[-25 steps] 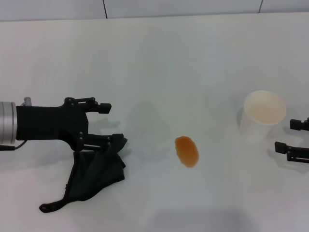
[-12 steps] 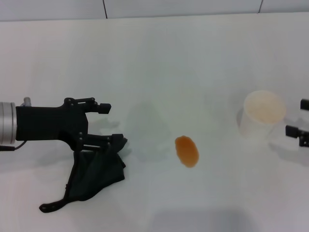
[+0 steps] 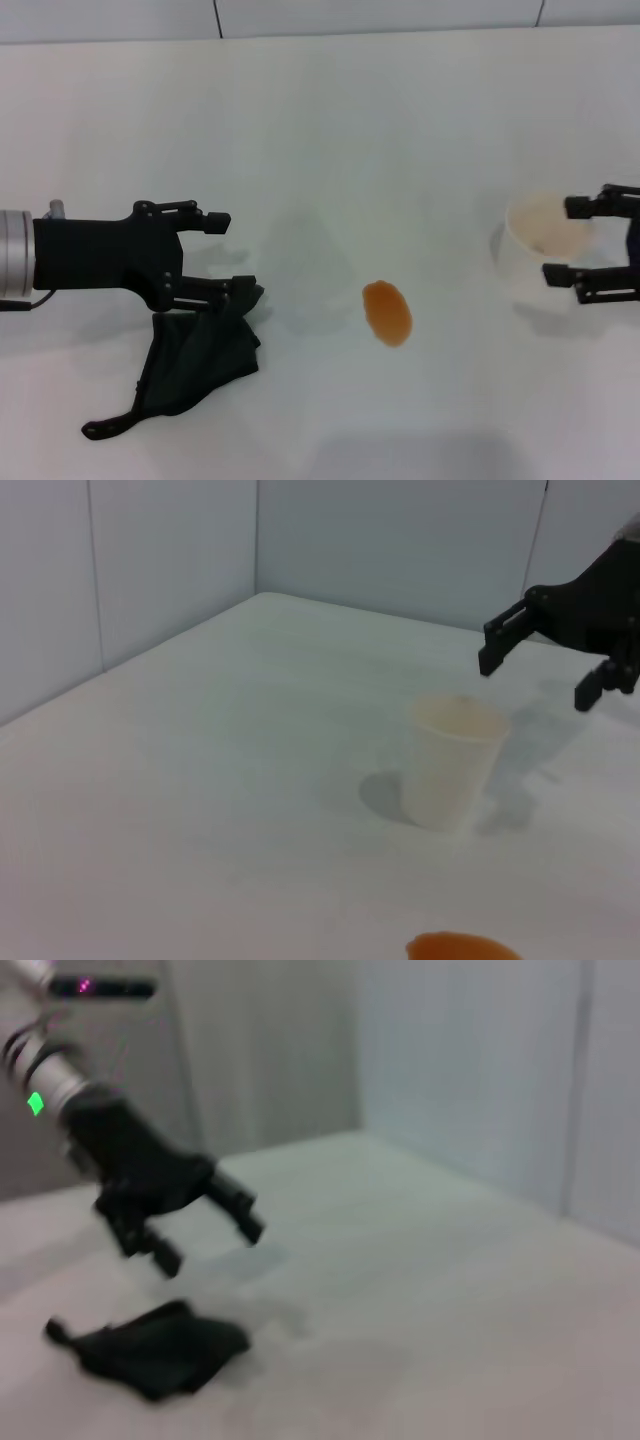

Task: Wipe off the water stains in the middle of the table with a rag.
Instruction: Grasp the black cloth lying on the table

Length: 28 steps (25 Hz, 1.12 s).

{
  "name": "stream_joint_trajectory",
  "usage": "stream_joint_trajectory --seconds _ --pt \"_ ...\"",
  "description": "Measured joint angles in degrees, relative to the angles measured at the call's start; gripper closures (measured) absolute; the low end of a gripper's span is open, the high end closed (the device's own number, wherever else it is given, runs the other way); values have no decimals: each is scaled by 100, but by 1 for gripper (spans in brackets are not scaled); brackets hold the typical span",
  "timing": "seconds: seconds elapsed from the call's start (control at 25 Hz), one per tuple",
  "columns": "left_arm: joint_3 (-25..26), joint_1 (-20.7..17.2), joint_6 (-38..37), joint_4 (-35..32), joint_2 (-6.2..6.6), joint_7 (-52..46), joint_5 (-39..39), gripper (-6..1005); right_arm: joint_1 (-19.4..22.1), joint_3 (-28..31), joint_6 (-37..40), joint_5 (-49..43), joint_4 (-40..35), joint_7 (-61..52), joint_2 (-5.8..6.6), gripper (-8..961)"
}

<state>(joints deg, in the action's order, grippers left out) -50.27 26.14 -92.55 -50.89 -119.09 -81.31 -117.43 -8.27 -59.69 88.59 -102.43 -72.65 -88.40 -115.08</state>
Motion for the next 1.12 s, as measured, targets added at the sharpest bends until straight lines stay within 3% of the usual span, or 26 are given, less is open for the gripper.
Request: stream_joint_trajectory --seconds 0.36,0.84,1.12 --pt "0 -21 -32 -16 0 64 -7 139 -363 -504 373 -1224 -1491 -1357 3 112" --pt "0 -37 -150 -52 5 36 -7 139 -589 -662 474 -1322 -1742 -1543 3 111" --pt "-1 21 -321 -367 109 -569 -416 139 -566 -754 430 -1167 -1742 -1655 -5 111"
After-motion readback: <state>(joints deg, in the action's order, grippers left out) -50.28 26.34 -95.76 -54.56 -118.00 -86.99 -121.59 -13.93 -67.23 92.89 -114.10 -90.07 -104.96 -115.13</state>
